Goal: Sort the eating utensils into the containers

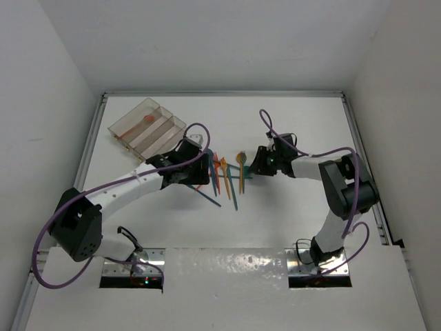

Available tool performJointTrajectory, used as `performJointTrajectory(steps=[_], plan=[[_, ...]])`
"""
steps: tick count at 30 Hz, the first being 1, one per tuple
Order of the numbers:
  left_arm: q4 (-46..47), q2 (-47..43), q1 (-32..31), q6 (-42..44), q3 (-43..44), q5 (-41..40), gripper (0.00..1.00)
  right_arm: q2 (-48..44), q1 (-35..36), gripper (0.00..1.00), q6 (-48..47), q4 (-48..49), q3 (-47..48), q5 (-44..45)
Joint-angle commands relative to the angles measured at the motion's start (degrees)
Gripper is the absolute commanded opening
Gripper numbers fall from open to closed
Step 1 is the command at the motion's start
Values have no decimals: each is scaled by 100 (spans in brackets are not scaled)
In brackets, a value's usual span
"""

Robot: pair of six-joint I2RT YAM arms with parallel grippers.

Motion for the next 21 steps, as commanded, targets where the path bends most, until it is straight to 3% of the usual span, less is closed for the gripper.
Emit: performJointTrajectory(steps=[1, 14, 21], plan=[[12, -216, 23, 109, -30, -96, 56, 153, -60, 38, 46, 397, 262, -121], [-49, -357, 23, 118, -205, -96, 56, 584, -174, 28, 73, 871, 165, -331], [-76, -559, 23, 127, -364, -122, 56, 382, -210, 1, -94, 802, 42, -323]])
